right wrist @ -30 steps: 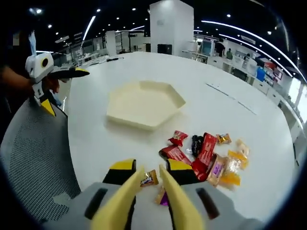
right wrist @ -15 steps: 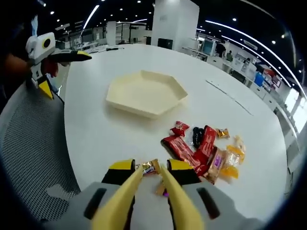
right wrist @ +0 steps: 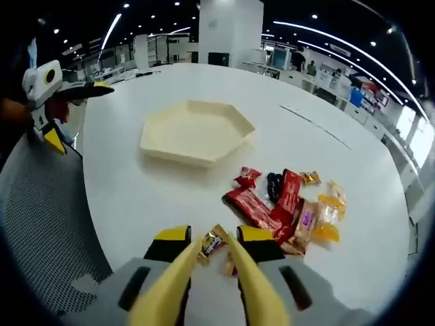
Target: Place the target food into the container with the food tongs after gripping and lifting it, then release it inside without dropping or visibly crushing the food.
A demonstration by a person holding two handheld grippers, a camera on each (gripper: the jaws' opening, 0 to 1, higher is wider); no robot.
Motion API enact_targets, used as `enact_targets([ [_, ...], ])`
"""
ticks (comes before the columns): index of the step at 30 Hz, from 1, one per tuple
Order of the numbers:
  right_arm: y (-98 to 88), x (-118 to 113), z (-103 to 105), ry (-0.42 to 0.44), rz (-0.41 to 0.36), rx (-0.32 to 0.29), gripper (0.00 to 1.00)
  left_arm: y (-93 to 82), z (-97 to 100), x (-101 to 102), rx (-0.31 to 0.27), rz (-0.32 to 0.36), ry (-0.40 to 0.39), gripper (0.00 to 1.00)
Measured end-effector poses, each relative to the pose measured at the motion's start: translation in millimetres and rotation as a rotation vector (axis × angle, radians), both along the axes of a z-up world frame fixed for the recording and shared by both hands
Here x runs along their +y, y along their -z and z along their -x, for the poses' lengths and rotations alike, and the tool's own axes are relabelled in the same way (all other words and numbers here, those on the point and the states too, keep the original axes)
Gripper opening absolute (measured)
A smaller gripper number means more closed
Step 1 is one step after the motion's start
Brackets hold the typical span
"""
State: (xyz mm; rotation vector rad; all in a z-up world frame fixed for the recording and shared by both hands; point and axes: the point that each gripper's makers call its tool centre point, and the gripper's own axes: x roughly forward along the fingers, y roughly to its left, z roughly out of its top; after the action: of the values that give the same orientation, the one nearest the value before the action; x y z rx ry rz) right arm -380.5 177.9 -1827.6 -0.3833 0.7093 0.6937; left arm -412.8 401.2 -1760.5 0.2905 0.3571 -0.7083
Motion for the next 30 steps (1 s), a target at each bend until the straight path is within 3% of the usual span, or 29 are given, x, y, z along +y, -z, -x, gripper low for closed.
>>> enact_targets([
  [8,1.8,-12,-1,0.044,-0.044,0.055,0.26,-0.2,-0.2,0,0.001,0.0,0.0,0.97],
  [16,1.9,-4,0,0.059,-0.075,0.091,0.26,0.2,-0.1,0,0.002,-0.005,0.0,0.96],
  [18,3.0,0,3,0.033,-0.077,0.094,0.26,0.6,0.0,0,0.004,-0.004,-0.001,0.96],
  [19,5.1,1,5,-0.022,-0.049,0.088,0.26,0.6,0.2,0,0.004,-0.004,-0.001,0.96],
  [21,4.5,1,4,-0.019,-0.051,0.087,0.26,0.9,0.2,0,0.005,-0.004,0.0,0.96],
  [24,-0.2,-2,3,-0.075,-0.002,0.047,0.26,1.5,0.0,0,0.007,-0.004,0.001,0.96],
  [30,-3.2,-6,3,0.0,-0.067,0.091,0.26,1.9,-0.1,0,0.006,-0.007,0.005,0.96],
])
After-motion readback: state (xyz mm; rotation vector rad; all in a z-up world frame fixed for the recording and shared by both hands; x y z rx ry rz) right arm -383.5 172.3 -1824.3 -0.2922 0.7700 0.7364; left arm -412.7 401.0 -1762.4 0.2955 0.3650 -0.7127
